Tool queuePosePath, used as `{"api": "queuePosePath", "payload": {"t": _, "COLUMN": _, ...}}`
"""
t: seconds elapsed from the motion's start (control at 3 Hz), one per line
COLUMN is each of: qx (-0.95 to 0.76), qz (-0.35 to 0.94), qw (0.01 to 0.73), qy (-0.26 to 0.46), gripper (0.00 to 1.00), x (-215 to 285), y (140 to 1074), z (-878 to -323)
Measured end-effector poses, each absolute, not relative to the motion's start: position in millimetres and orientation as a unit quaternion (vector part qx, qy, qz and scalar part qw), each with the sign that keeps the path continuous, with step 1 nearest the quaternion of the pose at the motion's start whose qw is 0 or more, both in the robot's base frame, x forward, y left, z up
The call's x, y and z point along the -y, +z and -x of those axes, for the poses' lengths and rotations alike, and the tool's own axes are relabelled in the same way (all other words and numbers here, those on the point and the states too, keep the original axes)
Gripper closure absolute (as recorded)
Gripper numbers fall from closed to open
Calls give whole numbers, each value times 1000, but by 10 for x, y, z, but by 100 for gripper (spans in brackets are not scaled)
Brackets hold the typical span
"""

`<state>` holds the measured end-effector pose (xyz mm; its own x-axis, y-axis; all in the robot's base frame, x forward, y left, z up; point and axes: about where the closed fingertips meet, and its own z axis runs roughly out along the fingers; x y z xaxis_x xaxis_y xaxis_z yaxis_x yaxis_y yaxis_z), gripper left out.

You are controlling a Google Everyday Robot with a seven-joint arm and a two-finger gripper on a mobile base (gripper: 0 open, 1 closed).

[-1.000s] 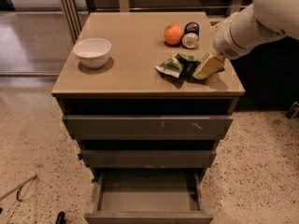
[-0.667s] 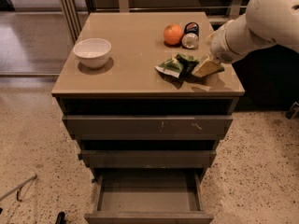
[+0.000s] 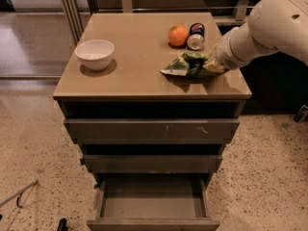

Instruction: Place green jalapeno chip bag into bottom drawer

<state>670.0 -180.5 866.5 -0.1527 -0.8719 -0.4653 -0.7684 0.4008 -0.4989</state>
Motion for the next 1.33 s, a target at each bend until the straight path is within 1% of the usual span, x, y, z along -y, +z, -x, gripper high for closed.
{"api": "queuePosePath", "payload": {"t": 0.33, "qx": -756, "qz": 543, "qw": 360, "qy": -72, "gripper": 99, "x": 1805, "y": 8666, "z": -6700}}
{"api": "queuePosePath", "payload": {"t": 0.67, "qx": -753, "qz": 546, "qw": 361, "qy": -71, "gripper": 100, "x": 1783, "y": 8683, "z": -6679}}
{"api": "queuePosePath", "payload": {"t": 1.0, "qx": -742, "qz": 561, "qw": 362, "qy": -55, "gripper": 100, "x": 1667, "y": 8801, "z": -6427}}
{"api": "queuePosePath", "payload": {"t": 1.33, "qx": -743, "qz": 573, "qw": 344, "qy": -27, "gripper": 100, "x": 1530, "y": 8959, "z": -5868}}
